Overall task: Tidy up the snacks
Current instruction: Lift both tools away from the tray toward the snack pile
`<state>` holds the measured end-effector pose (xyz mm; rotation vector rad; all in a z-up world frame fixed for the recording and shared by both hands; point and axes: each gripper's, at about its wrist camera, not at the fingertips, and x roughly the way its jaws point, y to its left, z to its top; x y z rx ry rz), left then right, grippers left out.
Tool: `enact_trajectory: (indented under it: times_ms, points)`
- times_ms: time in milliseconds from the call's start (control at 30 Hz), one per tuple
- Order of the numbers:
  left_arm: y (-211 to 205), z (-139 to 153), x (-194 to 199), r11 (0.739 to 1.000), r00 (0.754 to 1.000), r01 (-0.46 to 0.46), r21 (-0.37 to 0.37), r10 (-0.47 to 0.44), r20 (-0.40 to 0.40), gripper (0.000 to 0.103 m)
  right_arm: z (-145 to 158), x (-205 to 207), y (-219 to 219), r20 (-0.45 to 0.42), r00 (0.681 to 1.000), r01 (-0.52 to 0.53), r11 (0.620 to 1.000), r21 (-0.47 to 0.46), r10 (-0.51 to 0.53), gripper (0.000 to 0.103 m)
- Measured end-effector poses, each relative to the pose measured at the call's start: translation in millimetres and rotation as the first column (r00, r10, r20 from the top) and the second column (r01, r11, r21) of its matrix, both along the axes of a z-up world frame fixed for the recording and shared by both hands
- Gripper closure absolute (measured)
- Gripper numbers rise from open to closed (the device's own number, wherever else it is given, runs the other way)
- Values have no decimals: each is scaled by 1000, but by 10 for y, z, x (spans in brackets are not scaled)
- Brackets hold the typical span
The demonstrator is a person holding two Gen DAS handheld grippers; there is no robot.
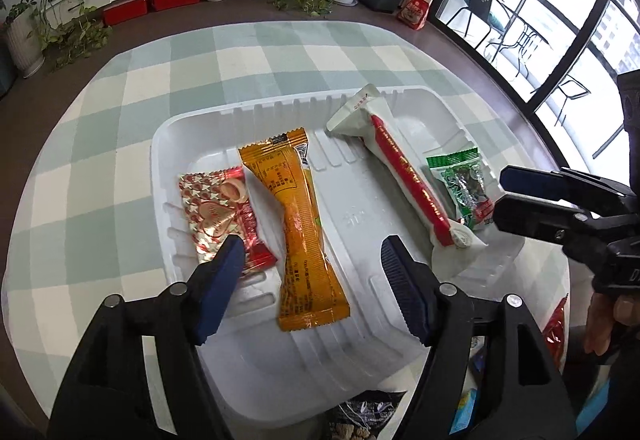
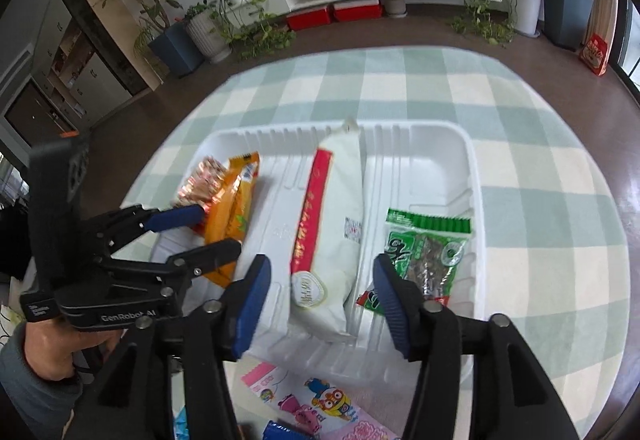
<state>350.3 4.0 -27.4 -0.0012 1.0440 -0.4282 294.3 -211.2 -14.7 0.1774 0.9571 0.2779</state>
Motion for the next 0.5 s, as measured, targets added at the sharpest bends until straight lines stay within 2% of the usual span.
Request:
enact_trajectory:
  times_ms: [33,200,333,367,400,500]
  points:
    - [19,55,-37,1000,1000,-3,-4,3,11,31,87,-64,-35,21,1000,4,1000,19,-5,41]
    - [205,426,-265,998,997,-23,-60,27,76,18,500,-414,-209,151,988,21,993,112,-38,23]
    - [417,754,-563,990,989,-33,-138,52,137,14,843,-760,-387,282,954,45,979,198,-101,18]
    - [469,817,-659,988,987,-35,-151,58,151,10,914,-875,-433,311,943,49,972,229,-121,14]
    - [526,869,-772,986,984,-37,-165,64,163,5,965,-1009,-471,340,930,48,966,256,-136,9]
    - [683,932,-1180,979,977,-29,-201,70,200,2,989,-1448,-520,405,901,23,951,307,-153,1]
